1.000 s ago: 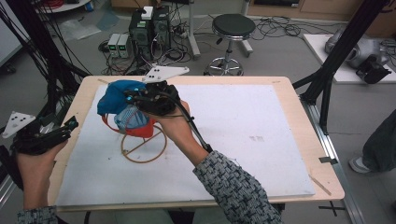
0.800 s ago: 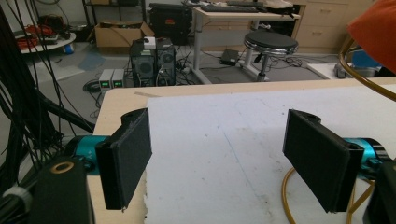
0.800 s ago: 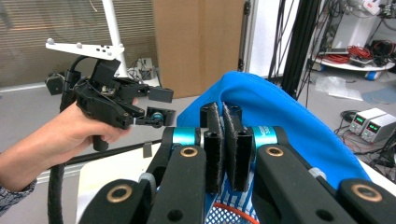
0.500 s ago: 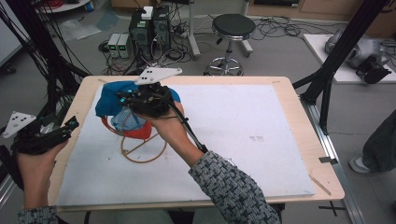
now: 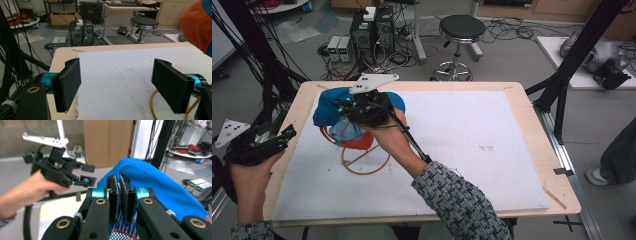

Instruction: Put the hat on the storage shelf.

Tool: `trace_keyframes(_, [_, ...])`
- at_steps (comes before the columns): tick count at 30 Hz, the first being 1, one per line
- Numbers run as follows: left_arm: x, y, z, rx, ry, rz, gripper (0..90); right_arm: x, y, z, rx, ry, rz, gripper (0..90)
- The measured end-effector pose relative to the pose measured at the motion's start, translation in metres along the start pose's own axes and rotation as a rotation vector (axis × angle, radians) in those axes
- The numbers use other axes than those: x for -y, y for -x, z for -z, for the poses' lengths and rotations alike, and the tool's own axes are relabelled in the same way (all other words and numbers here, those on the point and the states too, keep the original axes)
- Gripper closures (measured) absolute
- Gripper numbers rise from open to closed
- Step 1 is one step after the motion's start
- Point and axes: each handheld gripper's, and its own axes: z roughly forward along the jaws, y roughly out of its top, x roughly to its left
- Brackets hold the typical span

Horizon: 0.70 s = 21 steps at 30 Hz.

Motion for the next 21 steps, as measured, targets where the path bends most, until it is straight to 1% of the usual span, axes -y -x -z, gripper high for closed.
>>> trace_keyframes(3, [0.0, 0.0001, 0.0, 0.001, 0.0, 0.0, 23.8, -0.0001, -0.0044, -0.0003, 0.022, -0.021, 0.044, 86.1])
trace_keyframes(4, [0.0, 0.0001, 0.0, 0.002, -0.001, -0.001, 23.8, -0.0002, -0.0048, -0.0003, 0.024, -0.023, 0.049, 85.8])
trace_keyframes(5, [-0.0001, 0.0002, -0.0001, 0.002, -0.001, -0.001, 23.8, -0.0002, -0.0056, 0.0002, 0.031, -0.026, 0.06, 83.0])
trace_keyframes(6, [-0.0001, 0.0002, -0.0001, 0.002, -0.001, -0.001, 23.8, -0.0002, -0.0056, 0.0002, 0.031, -0.026, 0.06, 83.0])
trace_keyframes(11, [0.0004, -0.0004, -0.0006, 0.001, -0.002, 0.0, 23.8, 0.0005, -0.0061, 0.0009, 0.05, -0.038, 0.072, 77.3])
trace_keyframes(14, [0.0009, -0.0003, -0.0013, 0.001, -0.005, 0.0, 23.8, 0.0011, -0.0076, 0.0004, 0.067, -0.054, 0.102, 74.5])
trace_keyframes(15, [0.0011, -0.0002, -0.0014, 0.003, -0.006, -0.001, 23.8, 0.0011, -0.0085, 0.001, 0.072, -0.055, 0.104, 73.3])
trace_keyframes(19, [0.0008, 0.0011, -0.0016, 0.004, -0.005, -0.003, 23.8, 0.0004, -0.0088, 0.007, 0.084, -0.038, 0.108, 68.4])
trace_keyframes(21, [0.0006, 0.001, -0.0014, 0.004, -0.007, -0.004, 23.8, 0.0004, -0.0081, 0.0077, 0.086, -0.033, 0.109, 67.7])
